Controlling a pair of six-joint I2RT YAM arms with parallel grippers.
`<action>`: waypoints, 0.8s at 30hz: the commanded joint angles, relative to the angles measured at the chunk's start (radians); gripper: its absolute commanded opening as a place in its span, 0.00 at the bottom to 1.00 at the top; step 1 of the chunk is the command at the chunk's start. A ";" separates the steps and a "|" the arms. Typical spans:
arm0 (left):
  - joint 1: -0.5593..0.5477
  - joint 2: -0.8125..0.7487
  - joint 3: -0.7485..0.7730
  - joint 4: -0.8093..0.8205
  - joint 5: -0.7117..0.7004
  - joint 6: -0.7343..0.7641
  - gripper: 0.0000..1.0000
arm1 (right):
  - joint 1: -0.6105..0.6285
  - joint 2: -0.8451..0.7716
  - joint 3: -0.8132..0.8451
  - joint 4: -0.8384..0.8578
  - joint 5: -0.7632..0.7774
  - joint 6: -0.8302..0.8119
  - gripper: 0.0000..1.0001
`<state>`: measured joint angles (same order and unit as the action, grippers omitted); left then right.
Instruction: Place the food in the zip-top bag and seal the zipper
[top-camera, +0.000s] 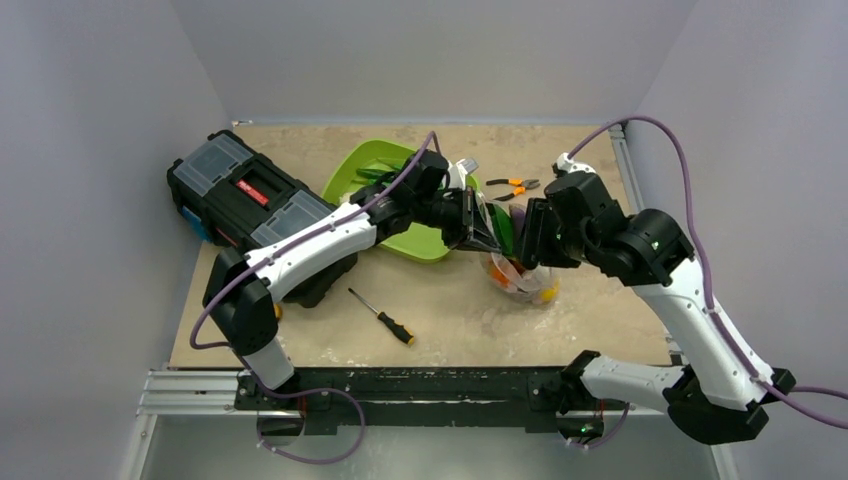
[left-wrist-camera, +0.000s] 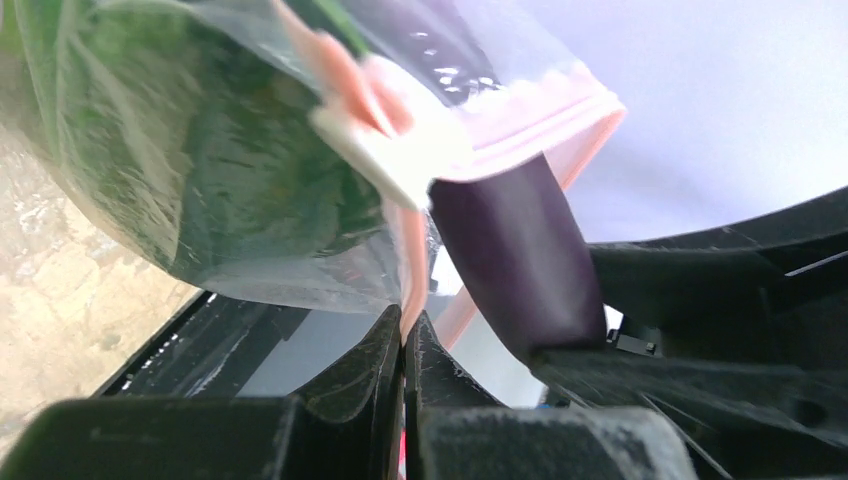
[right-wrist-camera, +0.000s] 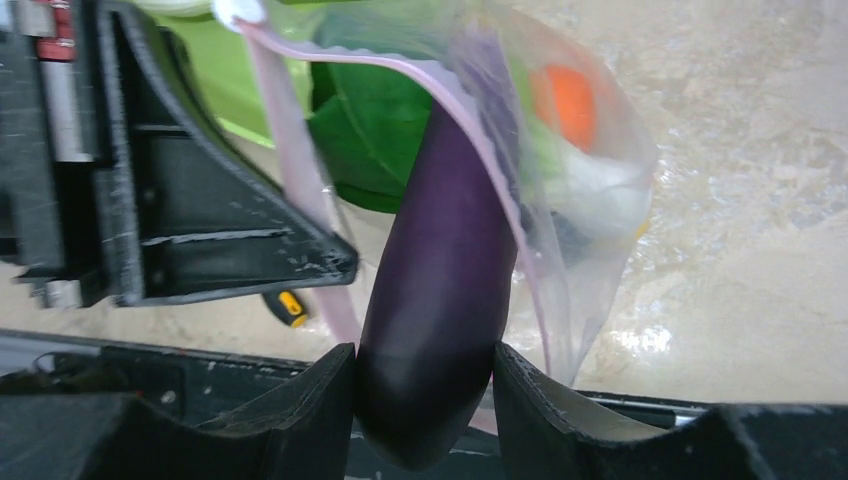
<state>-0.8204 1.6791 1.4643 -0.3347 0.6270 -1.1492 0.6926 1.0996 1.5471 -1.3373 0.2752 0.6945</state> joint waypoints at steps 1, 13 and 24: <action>0.011 -0.027 0.084 -0.093 -0.030 0.113 0.00 | -0.003 0.018 0.129 -0.013 -0.095 -0.045 0.00; 0.083 0.004 0.161 -0.200 -0.041 0.220 0.00 | -0.004 -0.036 0.147 -0.039 -0.272 -0.030 0.00; 0.112 0.005 0.188 -0.263 -0.026 0.285 0.00 | -0.003 -0.070 0.110 -0.040 -0.284 -0.070 0.00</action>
<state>-0.7166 1.6825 1.5871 -0.5755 0.5915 -0.9222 0.6926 1.0458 1.6768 -1.3838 0.0254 0.6525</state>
